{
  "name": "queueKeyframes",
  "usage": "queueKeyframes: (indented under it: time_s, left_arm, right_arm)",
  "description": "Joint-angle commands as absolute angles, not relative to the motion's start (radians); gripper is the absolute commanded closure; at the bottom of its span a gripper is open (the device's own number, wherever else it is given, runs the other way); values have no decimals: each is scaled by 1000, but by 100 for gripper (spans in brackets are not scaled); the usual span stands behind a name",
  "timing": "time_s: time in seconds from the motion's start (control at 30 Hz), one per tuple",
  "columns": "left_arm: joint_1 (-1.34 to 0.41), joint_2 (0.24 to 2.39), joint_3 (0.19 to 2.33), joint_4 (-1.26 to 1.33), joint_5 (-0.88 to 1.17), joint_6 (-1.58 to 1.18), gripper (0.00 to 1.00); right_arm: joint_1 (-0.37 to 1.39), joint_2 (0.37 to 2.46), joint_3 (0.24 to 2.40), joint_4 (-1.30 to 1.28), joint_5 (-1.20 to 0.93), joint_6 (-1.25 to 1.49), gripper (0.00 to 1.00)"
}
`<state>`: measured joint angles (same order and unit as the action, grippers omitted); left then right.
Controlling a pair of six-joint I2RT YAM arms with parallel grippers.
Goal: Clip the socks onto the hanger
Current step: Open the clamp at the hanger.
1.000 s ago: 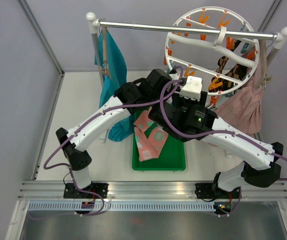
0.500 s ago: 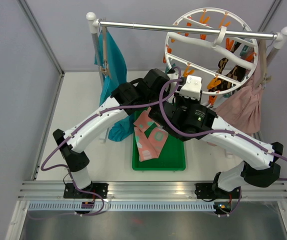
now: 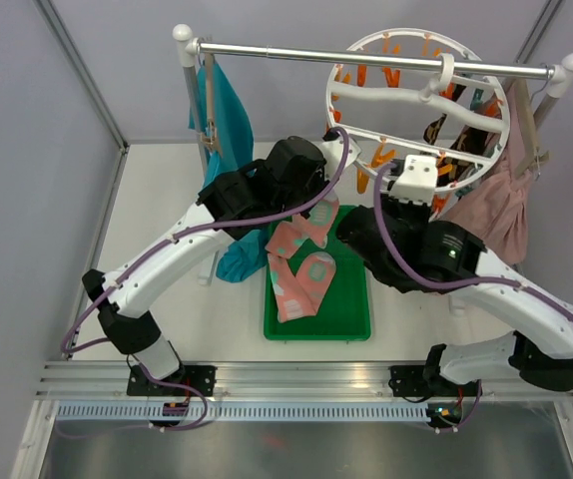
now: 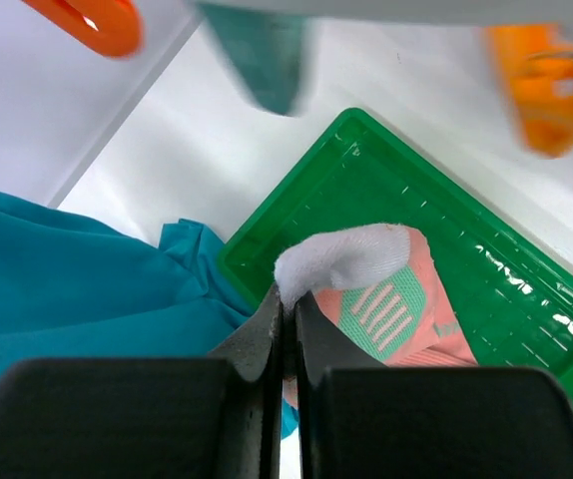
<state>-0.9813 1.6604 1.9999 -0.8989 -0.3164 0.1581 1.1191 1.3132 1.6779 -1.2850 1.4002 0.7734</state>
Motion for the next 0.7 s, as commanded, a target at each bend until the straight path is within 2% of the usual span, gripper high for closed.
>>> queueKeyframes:
  time_s: [0.0,0.23,0.67]
  left_arm:
    - [-982,1625,1965,-844,-360,126,94]
    - [-976,1637,1954,-822,-377,127,93]
    - [-974,1703,2029,-845,-334,153,95]
  right_arm:
    - [1115,1197,1626,-1168,1333,641,84]
    - [1115,1010,1585,-1045,1204,549,84]
    - [1115,916,1537,-1054,1158,557,79]
